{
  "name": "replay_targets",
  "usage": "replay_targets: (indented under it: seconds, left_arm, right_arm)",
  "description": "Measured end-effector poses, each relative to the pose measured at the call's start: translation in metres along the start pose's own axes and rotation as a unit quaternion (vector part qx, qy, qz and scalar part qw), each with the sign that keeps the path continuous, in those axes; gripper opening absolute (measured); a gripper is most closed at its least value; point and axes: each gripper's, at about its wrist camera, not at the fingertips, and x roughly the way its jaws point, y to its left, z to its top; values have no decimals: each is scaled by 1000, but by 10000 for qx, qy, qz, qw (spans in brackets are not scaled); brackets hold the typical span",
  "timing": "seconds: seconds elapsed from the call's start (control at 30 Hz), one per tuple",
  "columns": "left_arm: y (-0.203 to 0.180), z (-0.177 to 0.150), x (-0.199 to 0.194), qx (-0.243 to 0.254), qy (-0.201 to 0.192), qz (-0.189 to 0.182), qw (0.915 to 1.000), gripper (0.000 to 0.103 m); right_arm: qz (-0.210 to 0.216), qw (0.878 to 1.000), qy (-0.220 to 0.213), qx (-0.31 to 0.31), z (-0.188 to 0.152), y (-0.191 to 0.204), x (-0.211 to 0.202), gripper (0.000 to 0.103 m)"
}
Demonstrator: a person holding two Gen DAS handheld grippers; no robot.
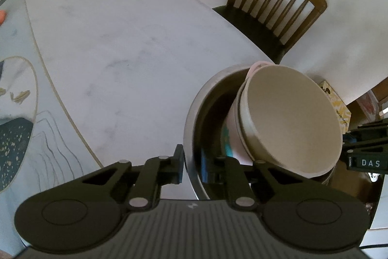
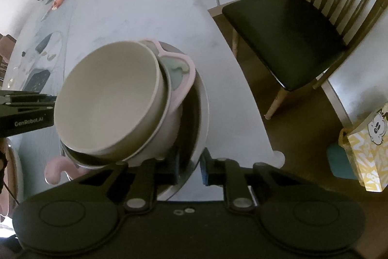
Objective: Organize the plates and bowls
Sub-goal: 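Close both grippers on the large steel bowl rim, then lift the whole nested stack and carry it along the table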
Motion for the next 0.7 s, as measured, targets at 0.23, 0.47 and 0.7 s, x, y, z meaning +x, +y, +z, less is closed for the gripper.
replay_targets:
  seconds: [0.23, 0.47, 0.7]
  left_arm:
    - [1, -4, -9, -136, -73, 62, 9999, 13]
    - [14, -4, -37, -371, -315, 228, 9986, 13]
    - [42, -19, -84, -754, -587, 460, 9944, 13]
  right_arm:
    - [-66, 9999, -82, -68, 2, 7, -4, 16]
    - [9, 9992, -255, -323, 7, 28, -18, 15]
    - [201, 9964, -384, -723, 20, 67, -36, 15]
